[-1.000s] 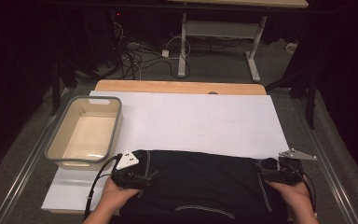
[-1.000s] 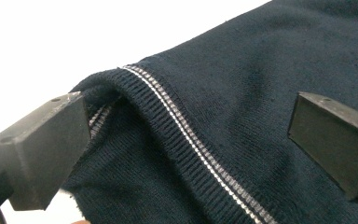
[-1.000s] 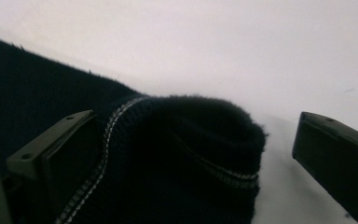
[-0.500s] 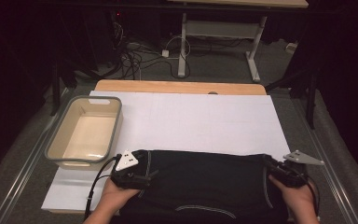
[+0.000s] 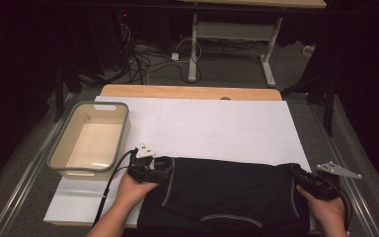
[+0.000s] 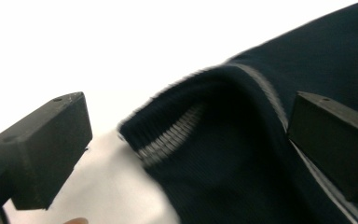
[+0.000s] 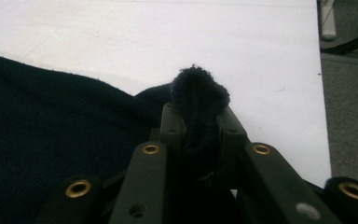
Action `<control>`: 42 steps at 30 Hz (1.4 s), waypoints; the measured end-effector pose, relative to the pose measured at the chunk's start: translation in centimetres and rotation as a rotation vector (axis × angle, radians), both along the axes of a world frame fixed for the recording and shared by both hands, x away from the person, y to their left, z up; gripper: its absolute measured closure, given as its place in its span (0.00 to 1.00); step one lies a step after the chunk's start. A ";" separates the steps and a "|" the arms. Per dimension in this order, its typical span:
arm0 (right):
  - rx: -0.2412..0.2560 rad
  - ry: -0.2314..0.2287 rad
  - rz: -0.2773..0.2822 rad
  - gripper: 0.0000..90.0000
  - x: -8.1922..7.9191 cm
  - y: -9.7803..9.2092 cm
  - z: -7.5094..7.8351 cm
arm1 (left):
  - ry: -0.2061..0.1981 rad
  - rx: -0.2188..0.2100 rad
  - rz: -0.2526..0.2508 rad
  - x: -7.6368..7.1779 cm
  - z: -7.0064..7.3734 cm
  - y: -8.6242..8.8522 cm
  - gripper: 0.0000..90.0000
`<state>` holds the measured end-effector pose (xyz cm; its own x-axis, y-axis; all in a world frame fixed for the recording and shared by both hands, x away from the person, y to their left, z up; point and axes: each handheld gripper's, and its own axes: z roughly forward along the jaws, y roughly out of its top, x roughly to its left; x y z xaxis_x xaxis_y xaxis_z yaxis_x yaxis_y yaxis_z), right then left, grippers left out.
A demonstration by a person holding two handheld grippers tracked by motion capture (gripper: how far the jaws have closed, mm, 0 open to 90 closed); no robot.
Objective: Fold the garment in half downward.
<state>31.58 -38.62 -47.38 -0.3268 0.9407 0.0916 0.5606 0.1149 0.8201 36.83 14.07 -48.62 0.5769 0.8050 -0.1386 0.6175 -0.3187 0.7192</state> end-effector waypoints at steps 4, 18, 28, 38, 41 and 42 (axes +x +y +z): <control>-0.006 0.008 0.006 0.87 0.1 0.1 -0.1 | 0.030 0.021 0.015 0.3 -0.4 -0.2 0.12; -0.055 -0.005 0.005 0.85 -0.1 0.7 -0.2 | -0.016 -0.052 -0.078 -1.1 -0.4 -0.3 0.78; -0.048 -0.066 0.018 0.87 -0.2 0.9 0.9 | -0.151 -0.080 -0.005 -1.1 1.9 0.1 0.81; -0.061 -0.142 0.019 0.87 2.3 1.1 5.3 | -0.211 0.004 0.061 2.5 6.0 -0.2 0.81; -0.078 -0.141 0.016 0.87 4.0 1.5 5.7 | -0.196 0.041 0.087 4.3 6.1 -0.5 0.81; -0.089 -0.140 0.018 0.87 4.7 1.7 5.8 | -0.189 0.049 0.101 4.9 6.0 -0.6 0.81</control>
<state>36.27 -36.91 -41.61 -0.3471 0.9370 -0.0392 0.4389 0.1992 0.8762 41.77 13.48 -42.58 0.5053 0.8629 0.0055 0.5035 -0.3001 0.8102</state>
